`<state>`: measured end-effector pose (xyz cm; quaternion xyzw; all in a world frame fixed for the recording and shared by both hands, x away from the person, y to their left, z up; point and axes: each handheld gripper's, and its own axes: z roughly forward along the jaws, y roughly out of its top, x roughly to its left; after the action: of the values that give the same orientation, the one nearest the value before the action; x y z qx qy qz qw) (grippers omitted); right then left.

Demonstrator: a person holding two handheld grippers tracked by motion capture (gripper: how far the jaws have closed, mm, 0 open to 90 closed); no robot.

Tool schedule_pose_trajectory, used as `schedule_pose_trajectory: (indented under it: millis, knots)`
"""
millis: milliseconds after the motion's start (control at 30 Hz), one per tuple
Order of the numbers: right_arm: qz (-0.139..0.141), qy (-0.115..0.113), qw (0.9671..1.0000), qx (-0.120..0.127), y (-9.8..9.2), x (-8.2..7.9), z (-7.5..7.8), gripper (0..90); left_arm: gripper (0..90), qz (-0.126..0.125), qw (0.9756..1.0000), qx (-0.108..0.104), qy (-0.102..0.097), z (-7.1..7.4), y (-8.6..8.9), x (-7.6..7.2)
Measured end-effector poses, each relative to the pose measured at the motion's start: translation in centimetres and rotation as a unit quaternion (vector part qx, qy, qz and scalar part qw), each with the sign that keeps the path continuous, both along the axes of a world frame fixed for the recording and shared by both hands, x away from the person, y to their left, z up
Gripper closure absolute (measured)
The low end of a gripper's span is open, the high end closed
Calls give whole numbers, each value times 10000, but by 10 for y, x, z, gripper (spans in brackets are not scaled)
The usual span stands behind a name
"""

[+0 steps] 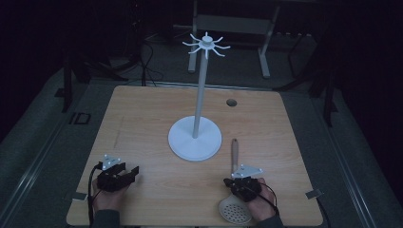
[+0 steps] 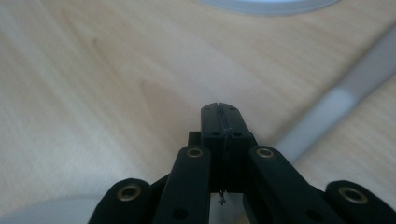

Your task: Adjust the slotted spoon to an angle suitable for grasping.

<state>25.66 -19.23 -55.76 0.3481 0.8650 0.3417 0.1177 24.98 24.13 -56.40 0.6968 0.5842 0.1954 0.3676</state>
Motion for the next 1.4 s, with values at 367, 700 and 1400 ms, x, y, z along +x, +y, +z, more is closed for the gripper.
schedule_pose_trajectory:
  millis: [367,700,1400]
  knots:
    - [148,200,9996,-166,-9,-2,1,900,405,35,10000,-2,12,0,1,-1]
    - [46,245,9981,-567,-39,4,7,900,405,40,10000,-2,22,-1,1,0]
    - [-533,292,9945,-856,-68,34,21,846,405,54,10000,7,37,-2,1,0]
